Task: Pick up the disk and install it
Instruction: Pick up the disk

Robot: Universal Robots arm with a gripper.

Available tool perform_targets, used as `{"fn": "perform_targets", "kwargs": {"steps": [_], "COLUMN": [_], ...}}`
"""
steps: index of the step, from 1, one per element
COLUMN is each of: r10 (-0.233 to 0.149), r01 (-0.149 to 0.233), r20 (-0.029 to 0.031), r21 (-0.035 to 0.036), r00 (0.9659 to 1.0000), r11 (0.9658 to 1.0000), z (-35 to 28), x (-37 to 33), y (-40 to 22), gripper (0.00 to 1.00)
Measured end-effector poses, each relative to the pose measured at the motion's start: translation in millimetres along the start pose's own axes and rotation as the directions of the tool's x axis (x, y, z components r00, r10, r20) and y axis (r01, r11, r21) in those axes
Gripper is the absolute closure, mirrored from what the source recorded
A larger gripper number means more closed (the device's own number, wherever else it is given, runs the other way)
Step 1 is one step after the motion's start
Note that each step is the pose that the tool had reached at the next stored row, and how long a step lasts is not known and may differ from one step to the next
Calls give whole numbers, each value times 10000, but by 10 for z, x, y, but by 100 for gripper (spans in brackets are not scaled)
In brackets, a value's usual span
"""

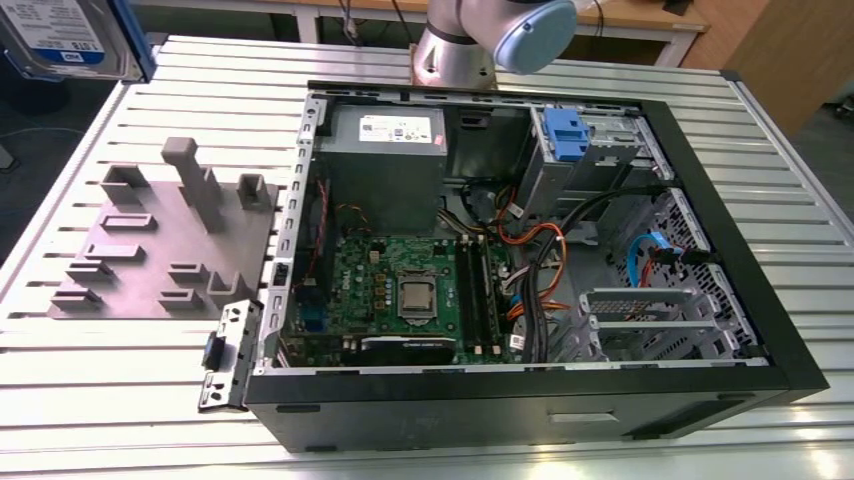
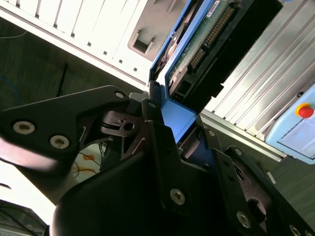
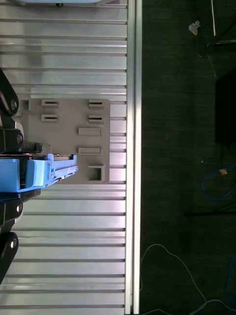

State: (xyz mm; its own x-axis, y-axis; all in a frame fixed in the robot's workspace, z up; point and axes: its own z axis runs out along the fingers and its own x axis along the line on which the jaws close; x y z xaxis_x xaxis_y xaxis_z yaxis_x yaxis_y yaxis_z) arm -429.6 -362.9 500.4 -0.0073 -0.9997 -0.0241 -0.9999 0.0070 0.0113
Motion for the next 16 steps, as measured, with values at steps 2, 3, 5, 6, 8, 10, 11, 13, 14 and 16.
{"fn": "perform_targets", "kwargs": {"steps": [2,3,5,6,8,10,11,13,14,16], "r10": [0,-1,-1,-1,-1,-1,0,-1,0,0], "r01": [0,1,1,1,1,1,0,1,0,0], "r20": [0,0,0,0,0,0,0,0,0,0], "r21": [0,0,0,0,-1,0,0,0,0,-1], "r00": [10000,10000,10000,10000,10000,10000,10000,10000,10000,10000], "r11": [10000,10000,10000,10000,10000,10000,10000,10000,10000,10000], "z": [-1,-2,-2,-3,-3,-3,-3,-3,-4,-4], "x": [36,55,77,81,83,85,85,86,87,98], "y": [-2,-4,-17,-28,-47,-72,-84,-107,-115,-122], "gripper": [64,64,64,64,64,64,64,64,64,64]}}
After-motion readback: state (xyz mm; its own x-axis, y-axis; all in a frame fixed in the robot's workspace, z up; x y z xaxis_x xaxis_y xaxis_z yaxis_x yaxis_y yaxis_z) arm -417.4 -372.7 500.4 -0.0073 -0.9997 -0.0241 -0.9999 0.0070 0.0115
